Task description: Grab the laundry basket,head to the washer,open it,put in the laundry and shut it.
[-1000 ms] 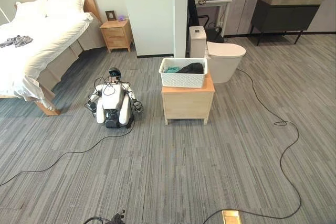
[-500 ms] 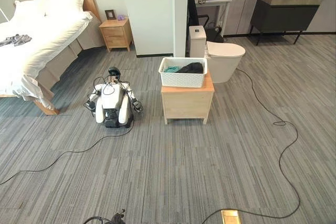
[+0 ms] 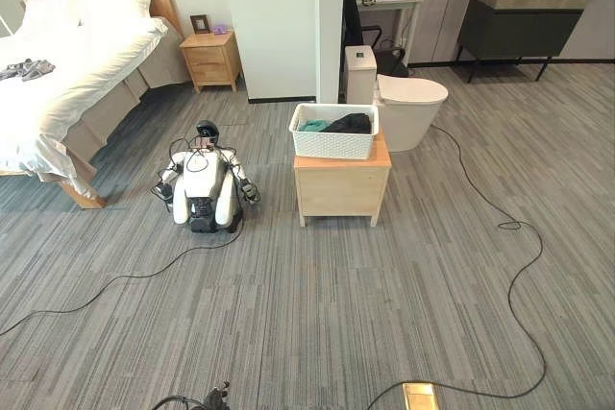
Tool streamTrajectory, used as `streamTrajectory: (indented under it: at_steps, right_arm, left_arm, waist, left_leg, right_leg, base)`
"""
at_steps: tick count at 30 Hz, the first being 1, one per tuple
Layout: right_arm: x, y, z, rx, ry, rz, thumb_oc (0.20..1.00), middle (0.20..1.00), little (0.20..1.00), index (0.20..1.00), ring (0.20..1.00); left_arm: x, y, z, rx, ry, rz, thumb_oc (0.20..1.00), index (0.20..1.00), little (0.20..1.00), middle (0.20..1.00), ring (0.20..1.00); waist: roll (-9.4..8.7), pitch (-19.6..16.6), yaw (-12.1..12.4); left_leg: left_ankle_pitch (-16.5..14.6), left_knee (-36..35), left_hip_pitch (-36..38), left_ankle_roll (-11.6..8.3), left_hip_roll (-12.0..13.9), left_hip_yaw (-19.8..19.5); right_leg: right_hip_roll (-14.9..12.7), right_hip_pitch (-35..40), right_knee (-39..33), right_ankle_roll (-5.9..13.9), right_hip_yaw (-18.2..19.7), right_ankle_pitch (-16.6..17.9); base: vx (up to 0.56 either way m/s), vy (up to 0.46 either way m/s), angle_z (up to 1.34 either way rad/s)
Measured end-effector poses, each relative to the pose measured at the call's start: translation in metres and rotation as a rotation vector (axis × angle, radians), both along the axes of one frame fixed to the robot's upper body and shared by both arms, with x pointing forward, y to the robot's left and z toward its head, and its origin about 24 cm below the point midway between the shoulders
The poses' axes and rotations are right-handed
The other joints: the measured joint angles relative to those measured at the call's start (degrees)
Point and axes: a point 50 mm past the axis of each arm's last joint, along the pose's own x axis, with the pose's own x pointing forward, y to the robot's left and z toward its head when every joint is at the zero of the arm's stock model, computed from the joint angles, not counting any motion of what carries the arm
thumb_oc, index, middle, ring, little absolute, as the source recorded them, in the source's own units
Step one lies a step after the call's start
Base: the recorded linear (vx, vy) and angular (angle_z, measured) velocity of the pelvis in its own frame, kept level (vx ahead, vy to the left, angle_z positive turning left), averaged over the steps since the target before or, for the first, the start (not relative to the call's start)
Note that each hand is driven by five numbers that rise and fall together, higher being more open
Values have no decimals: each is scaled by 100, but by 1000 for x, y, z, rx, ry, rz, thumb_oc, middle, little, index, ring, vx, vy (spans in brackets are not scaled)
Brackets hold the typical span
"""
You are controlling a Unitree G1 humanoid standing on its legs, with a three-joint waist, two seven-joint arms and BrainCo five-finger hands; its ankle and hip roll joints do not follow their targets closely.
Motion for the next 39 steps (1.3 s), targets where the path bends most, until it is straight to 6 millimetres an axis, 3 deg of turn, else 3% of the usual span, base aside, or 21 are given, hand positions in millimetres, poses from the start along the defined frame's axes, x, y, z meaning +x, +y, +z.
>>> streamTrajectory:
  at_steps: [9, 14, 16, 17, 20, 22, 26, 28, 31, 32, 33, 34, 35, 36, 37, 38, 39]
  right_arm:
    - [0, 0, 0, 3, -1, -2, 1000, 1000, 1000, 1000, 1000]
    - [5, 5, -1, 29, -15, -2, 1000, 1000, 1000, 1000, 1000]
    - [13, 13, -1, 53, -41, -3, 1000, 1000, 1000, 1000, 1000]
    - [20, 15, -1, 59, -55, -5, 1000, 1000, 1000, 1000, 1000]
    - [25, 9, 2, 38, -61, -5, 1000, 1000, 1000, 1000, 1000]
    - [30, 8, 3, 33, -74, -2, 1000, 1000, 1000, 1000, 1000]
    - [60, 5, 12, 19, -156, -15, 1000, 1000, 1000, 1000, 1000]
    - [69, 6, 14, 26, -185, -15, 1000, 1000, 1000, 1000, 1000]
    - [58, 7, 10, 33, -163, -28, 1000, 1000, 1000, 1000, 1000]
    - [52, 7, 9, 30, -141, -35, 1000, 1000, 1000, 1000, 1000]
    - [41, 5, 6, 27, -115, -41, 1000, 1000, 1000, 1000, 1000]
    - [33, 2, 5, 17, -92, -46, 1000, 1000, 1000, 1000, 1000]
    - [31, 6, 3, 27, -83, -42, 1000, 1000, 1000, 1000, 1000]
    - [35, 9, 4, 34, -99, -39, 1000, 1000, 1000, 1000, 1000]
    - [35, 12, 4, 43, -109, -33, 1000, 1000, 1000, 1000, 1000]
    - [35, 11, 4, 41, -107, -37, 1000, 1000, 1000, 1000, 1000]
    - [37, 11, 4, 41, -113, -42, 1000, 1000, 1000, 1000, 1000]
  left_arm:
    - [-1, 1, 0, -1, 0, 14, 1000, 1000, 1000, 1000, 1000]
    - [5, 10, 3, 19, -15, 16, 1000, 1000, 1000, 1000, 1000]
    - [18, 23, 9, 50, -48, 14, 1000, 1000, 1000, 1000, 1000]
    - [28, 28, 13, 67, -70, 6, 1000, 1000, 1000, 1000, 1000]
    - [28, 29, 13, 67, -70, 22, 1000, 1000, 1000, 1000, 1000]
    - [38, 27, 16, 54, -104, 41, 1000, 1000, 1000, 1000, 1000]
    - [40, 18, 14, 18, -111, 77, 1000, 1000, 1000, 1000, 1000]
    - [35, 14, 12, 6, -98, 83, 1000, 1000, 1000, 1000, 1000]
    - [32, 16, 11, 2, -94, 107, 1000, 1000, 1000, 1000, 1000]
    - [35, 17, 12, 2, -105, 97, 1000, 1000, 1000, 1000, 1000]
    - [31, 16, 12, 1, -100, 86, 1000, 1000, 1000, 1000, 1000]
    - [30, 14, 12, -7, -105, 75, 1000, 1000, 1000, 1000, 1000]
    - [35, 17, 14, 6, -120, 54, 1000, 1000, 1000, 1000, 1000]
    - [38, 20, 16, 10, -133, 46, 1000, 1000, 1000, 1000, 1000]
    - [50, 22, 22, 13, -174, 35, 1000, 1000, 1000, 1000, 1000]
    - [57, 21, 25, 13, -194, 27, 1000, 1000, 1000, 1000, 1000]
    - [61, 21, 26, 13, -206, 26, 1000, 1000, 1000, 1000, 1000]
  waist:
    - [-26, 13, 11]
    - [-219, 169, 19]
    - [-518, 394, 45]
    - [-733, 621, 123]
    - [-682, 747, 129]
    - [-616, 911, 219]
    - [-290, 902, 337]
    - [-171, 866, 520]
    - [-260, 698, 642]
    - [-334, 675, 651]
    - [-459, 498, 662]
    - [-445, 396, 583]
    - [-610, 432, 490]
    - [-620, 440, 456]
    - [-671, 435, 372]
    - [-643, 453, 355]
    - [-588, 476, 340]
  left_leg:
    - [-1, 5, -14, -4, 28, -38]
    - [-69, 353, -362, -179, 149, -139]
    - [-197, 1484, -986, -453, 143, -353]
    - [-67, 2464, -1570, -657, 69, -456]
    - [-37, 3085, -2191, -588, 256, -567]
    - [-3, 2550, -2263, -578, 255, -560]
    - [521, -114, -2249, -890, 332, -548]
    - [582, 35, -2335, -924, 428, -527]
    - [649, 733, -2321, -761, 434, -540]
    - [511, 1293, -2277, -539, 260, -547]
    - [521, 1182, -2083, -386, 124, -488]
    - [455, 918, -1796, -75, 150, -372]
    - [491, 833, -1605, 60, 24, -290]
    - [402, 800, -1530, 95, -30, -261]
    - [237, 944, -1465, 273, -136, -270]
    - [90, 882, -1276, 410, -204, -285]
    - [111, 899, -1150, 416, -232, -253]
  right_leg:
    - [37, -1, -12, -2, 4, -39]
    - [202, -192, 105, -120, 45, -94]
    - [187, -372, 198, -348, 33, -150]
    - [112, -382, 264, -479, 30, -143]
    - [242, -228, 94, -637, -115, -106]
    - [246, -204, 102, -634, -126, -132]
    - [376, -306, 17, -622, 101, -160]
    - [427, -186, 5, -587, 251, -222]
    - [387, -73, 326, -552, 440, -641]
    - [220, -128, 773, -425, 452, -1045]
    - [101, -228, 1206, -244, 479, -1294]
    - [63, -347, 1855, 41, 485, -1581]
    - [-137, -761, 2989, 281, 510, -1787]
    - [-210, -1053, 3588, 443, 496, -1689]
    - [-317, -1499, 4625, 605, 572, -1361]
    - [-442, -1731, 5270, 684, 525, -1018]
    - [-579, -1830, 5574, 686, 384, -1001]
  base:
    - [33, -66, 1]
    - [7, -185, 9]
    - [-18, -191, 22]
    - [57, -94, -5]
    - [175, -10, 13]
    - [260, 75, 17]
    - [429, 143, -16]
    - [476, 159, -51]
    - [542, 208, -35]
    - [417, 208, -14]
    - [380, 215, -21]
    - [388, 222, -13]
    - [363, 220, -7]
    - [365, 206, 12]
    - [232, 127, 14]
    - [413, 142, 13]
    - [482, 88, -7]
